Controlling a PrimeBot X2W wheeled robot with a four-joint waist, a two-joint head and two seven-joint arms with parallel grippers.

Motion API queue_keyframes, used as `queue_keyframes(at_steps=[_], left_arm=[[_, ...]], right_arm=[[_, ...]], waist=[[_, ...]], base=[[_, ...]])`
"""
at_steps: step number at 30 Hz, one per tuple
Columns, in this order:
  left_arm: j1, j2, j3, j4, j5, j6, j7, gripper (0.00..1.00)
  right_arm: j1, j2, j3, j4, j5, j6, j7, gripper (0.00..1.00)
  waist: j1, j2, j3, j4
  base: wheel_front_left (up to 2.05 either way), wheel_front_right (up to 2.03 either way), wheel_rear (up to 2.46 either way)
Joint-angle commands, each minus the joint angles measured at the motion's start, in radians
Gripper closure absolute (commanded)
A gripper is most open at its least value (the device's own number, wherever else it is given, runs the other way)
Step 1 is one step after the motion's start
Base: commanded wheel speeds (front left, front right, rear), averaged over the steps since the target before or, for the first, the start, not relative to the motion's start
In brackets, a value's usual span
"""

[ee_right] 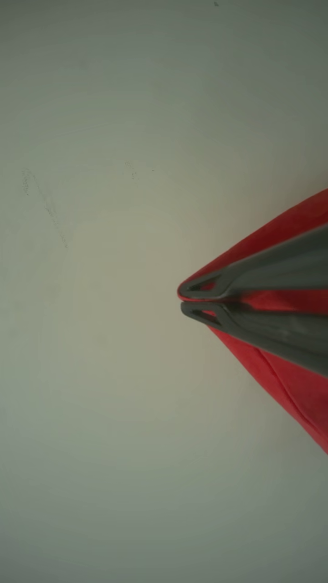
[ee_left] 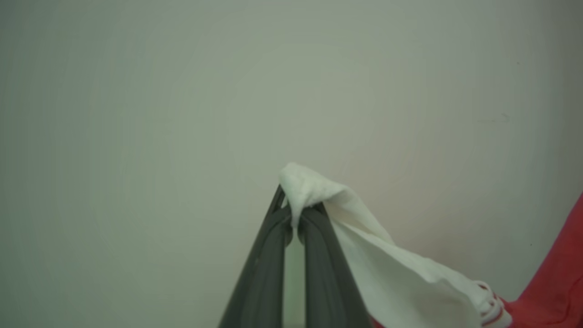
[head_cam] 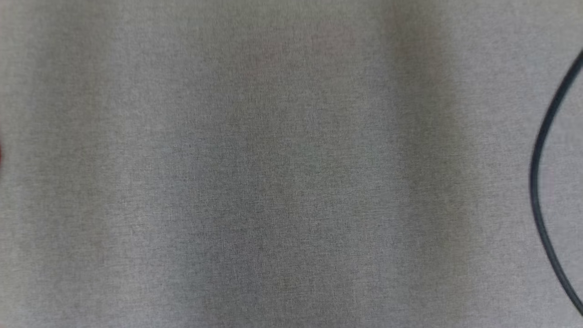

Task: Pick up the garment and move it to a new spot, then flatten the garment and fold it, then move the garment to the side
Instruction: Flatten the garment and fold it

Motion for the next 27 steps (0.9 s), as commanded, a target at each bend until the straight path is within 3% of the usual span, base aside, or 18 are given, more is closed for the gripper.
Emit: queue_keyframes(at_steps=[1,12,20,23,27], left_arm=[[-0.006,0.001,-0.001,0.012,-0.012,-0.002,-0.014,1.0],[0.209,0.034,-0.027,0.003,-0.09,-0.016,-0.08,1.0],[0.581,0.119,-0.031,-0.261,-0.214,-0.014,-0.059,1.0],[0.764,0.147,-0.002,-0.438,-0.252,0.031,-0.058,1.0],[1.037,0.175,0.033,-0.723,-0.3,0.126,-0.039,1.0]], right_arm=[[0.018,0.004,0.012,-0.016,0.01,0.0,0.0,1.0],[0.273,-0.055,0.184,-0.253,0.152,0.0,0.021,1.0],[0.624,-0.131,0.321,-0.515,0.311,0.0,0.009,1.0],[0.761,-0.162,0.351,-0.594,0.352,0.0,-0.007,1.0],[0.929,-0.199,0.378,-0.691,0.388,0.0,-0.027,1.0]], waist=[[0.0,-0.0001,0.024,-0.004],[0.0,-0.0001,0.006,-0.015],[0.0,-0.0001,-0.094,-0.026],[0.0,-0.0001,-0.126,-0.026],[0.0,-0.0001,-0.163,-0.024]], base=[[0.0,0.0,0.0],[0.0,0.0,0.0],[0.0,0.0,0.0],[0.0,0.0,0.0],[0.0,0.0,0.0]])
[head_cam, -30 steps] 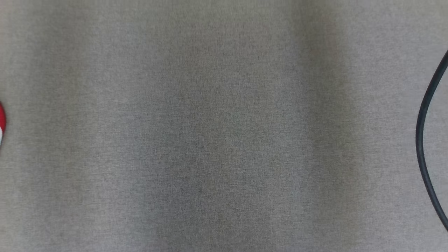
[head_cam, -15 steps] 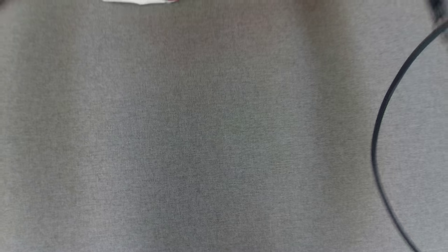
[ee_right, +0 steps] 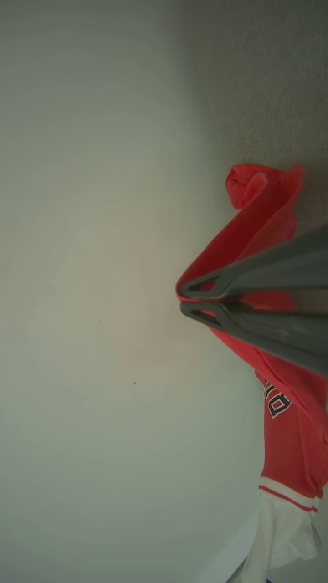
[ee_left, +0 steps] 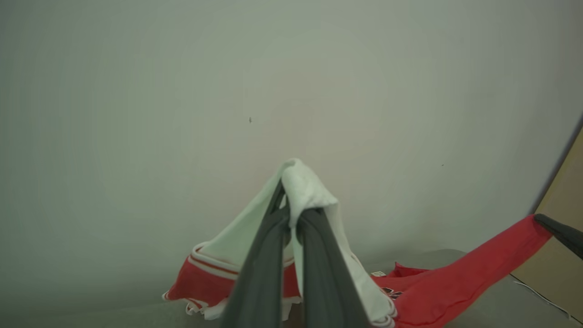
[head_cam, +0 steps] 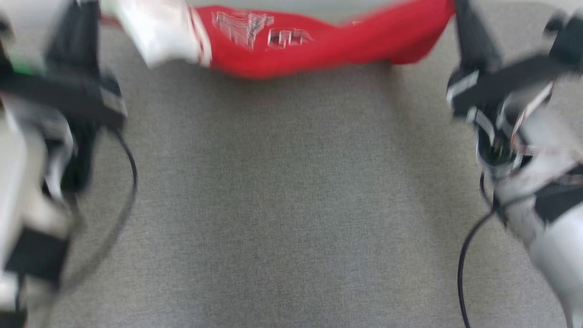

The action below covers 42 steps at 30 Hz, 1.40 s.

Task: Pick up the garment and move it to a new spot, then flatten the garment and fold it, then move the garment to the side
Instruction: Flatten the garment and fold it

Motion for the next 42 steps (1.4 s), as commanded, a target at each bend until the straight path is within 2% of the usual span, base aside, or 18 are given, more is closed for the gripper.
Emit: queue_keyframes(at_steps=[1,4,7,8,11,17,20,24,32,37,42], left_arm=[[0.103,0.014,0.021,-0.102,-0.018,0.043,0.001,1.0],[0.314,0.025,0.043,-0.279,-0.028,0.126,-0.015,1.0],[0.497,0.013,0.075,-0.398,-0.056,0.189,-0.047,1.0],[0.497,0.013,0.075,-0.398,-0.056,0.189,-0.047,1.0],[0.66,-0.01,0.083,-0.477,-0.082,0.225,-0.08,1.0],[0.9,-0.066,0.099,-0.518,-0.131,0.254,-0.145,1.0],[1.009,-0.098,0.09,-0.523,-0.148,0.253,-0.164,1.0],[1.117,-0.137,0.061,-0.521,-0.169,0.239,-0.175,1.0],[1.213,-0.152,0.017,-0.448,-0.182,0.214,-0.167,1.0],[1.238,-0.144,-0.01,-0.396,-0.185,0.205,-0.144,1.0],[1.173,-0.14,-0.017,-0.364,-0.137,0.18,-0.164,1.0]], right_arm=[[0.066,-0.025,0.015,-0.03,0.006,0.0,-0.007,1.0],[0.178,-0.043,0.019,-0.077,0.024,0.0,-0.016,1.0],[0.278,-0.056,0.006,-0.126,0.041,0.0,-0.027,1.0],[0.278,-0.056,0.006,-0.126,0.041,0.0,-0.027,1.0],[0.375,-0.087,-0.002,-0.16,0.034,0.0,-0.036,1.0],[0.55,-0.128,-0.006,-0.226,0.024,0.0,-0.041,1.0],[0.633,-0.157,0.025,-0.272,0.02,0.0,-0.027,1.0],[0.738,-0.21,0.012,-0.305,0.031,0.0,-0.022,1.0],[0.909,-0.261,-0.053,-0.27,-0.003,0.0,0.015,1.0],[0.969,-0.253,-0.092,-0.264,-0.029,0.0,0.067,1.0],[0.972,-0.188,-0.133,-0.299,-0.075,0.0,0.09,1.0]], waist=[[0.0002,0.0001,-0.039,0.002],[0.0002,0.0001,-0.054,0.006],[0.0002,0.0001,-0.071,0.009],[0.0002,0.0001,-0.071,0.009],[0.0002,0.0001,-0.092,0.017],[0.0002,0.0001,-0.145,0.033],[0.0002,0.0001,-0.175,0.042],[0.0002,0.0001,-0.195,0.063],[0.0002,0.0001,-0.246,0.093],[0.0002,0.0001,-0.254,0.1],[0.0002,0.0001,-0.236,0.098]], base=[[0.0,0.0,0.0],[0.0,0.0,0.0],[0.0,0.0,0.0],[0.0,0.0,0.0],[0.0,0.0,0.0],[0.0,0.0,0.0],[0.0,0.0,0.0],[0.0,0.0,0.0],[0.0,0.0,0.0],[0.0,0.0,0.0],[0.0,0.0,0.0]])
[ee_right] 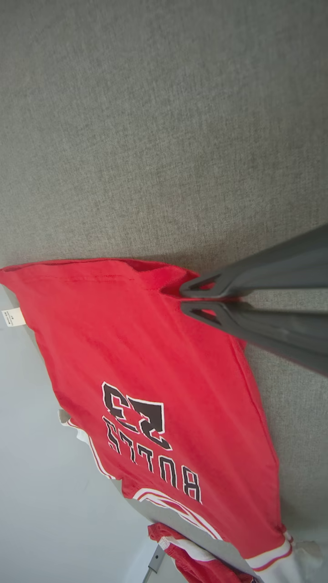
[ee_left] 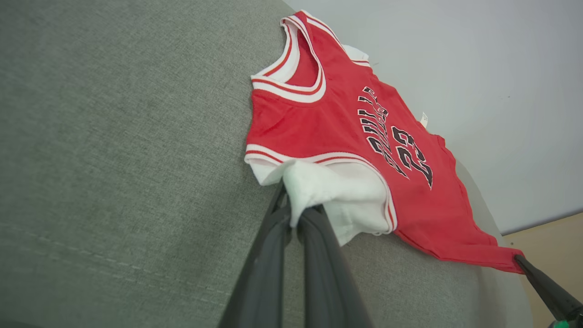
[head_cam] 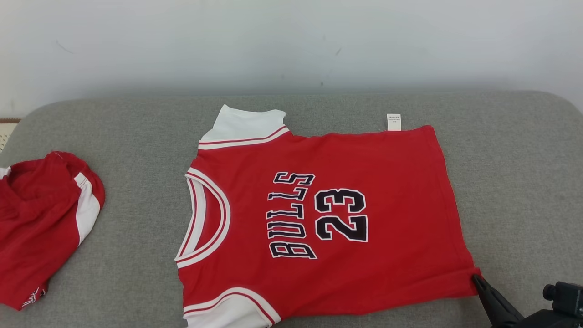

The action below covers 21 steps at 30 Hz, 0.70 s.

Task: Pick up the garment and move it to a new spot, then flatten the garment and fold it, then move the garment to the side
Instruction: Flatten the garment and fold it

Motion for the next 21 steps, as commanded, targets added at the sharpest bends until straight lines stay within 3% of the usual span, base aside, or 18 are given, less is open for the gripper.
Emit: queue_keyframes(at_steps=[1,13,21], left_arm=[[-0.044,0.015,0.006,0.001,0.028,-0.008,-0.01,1.0],[-0.308,0.104,0.017,0.053,0.102,-0.054,0.071,1.0],[-0.541,0.101,-0.002,0.261,0.109,-0.111,0.127,1.0]], right_arm=[[-0.002,0.016,-0.019,-0.018,-0.012,0.0,0.005,1.0],[-0.125,0.088,-0.122,-0.016,-0.053,0.0,0.065,1.0],[-0.282,0.18,-0.15,0.121,-0.127,0.0,0.121,1.0]], waist=[[0.0001,0.0001,0.01,-0.003],[0.0001,0.0001,0.049,-0.04],[0.0001,0.0001,0.112,-0.064]], base=[[0.0,0.0,0.0],[0.0,0.0,0.0],[0.0,0.0,0.0]])
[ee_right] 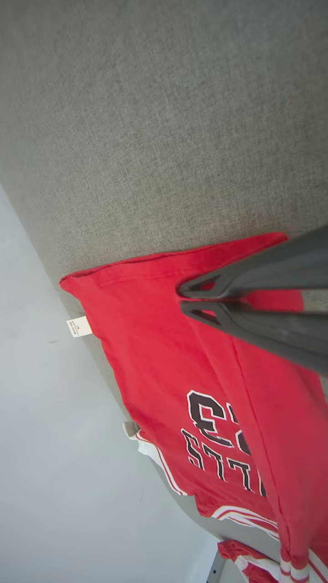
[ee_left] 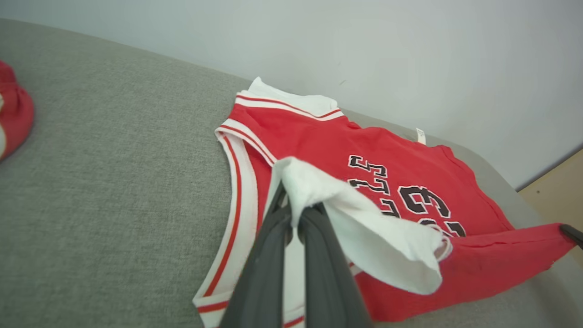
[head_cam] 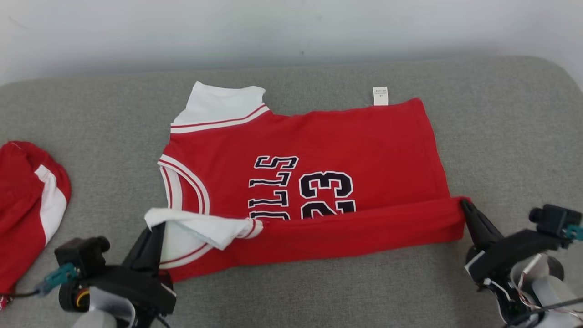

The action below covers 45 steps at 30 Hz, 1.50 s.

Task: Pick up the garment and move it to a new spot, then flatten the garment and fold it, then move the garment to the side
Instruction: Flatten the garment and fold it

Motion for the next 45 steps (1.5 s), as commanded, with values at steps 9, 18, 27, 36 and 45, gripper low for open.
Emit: queue_keyframes(at_steps=[9,18,27,36,45], left_arm=[[-0.192,-0.031,-0.025,0.269,0.023,-0.076,-0.033,1.0],[-0.259,-0.056,-0.041,0.434,0.057,-0.105,-0.115,0.0],[-0.123,-0.091,0.034,0.336,0.083,-0.075,-0.168,0.0],[0.033,-0.113,0.087,0.209,0.12,-0.052,-0.168,0.0],[0.066,-0.135,0.079,0.246,0.173,-0.052,-0.168,0.0]], right_arm=[[-0.153,0.071,0.014,0.161,-0.053,0.0,-0.012,1.0],[-0.208,0.09,0.042,0.253,-0.086,0.0,-0.108,0.0],[-0.137,0.058,0.031,0.262,-0.143,0.0,-0.218,0.0],[-0.043,0.055,0.003,0.228,-0.209,0.0,-0.207,0.0],[-0.025,0.082,-0.028,0.228,-0.257,0.0,-0.153,0.0]], waist=[[-0.0001,-0.0001,0.056,-0.031],[-0.0001,-0.0001,0.037,-0.026],[-0.0001,-0.0001,-0.011,0.015],[-0.0001,-0.0001,-0.013,0.029],[-0.0001,-0.0001,0.008,0.026]], base=[[0.0,0.0,0.0],[0.0,0.0,0.0],[0.0,0.0,0.0],[0.0,0.0,0.0],[0.0,0.0,0.0]])
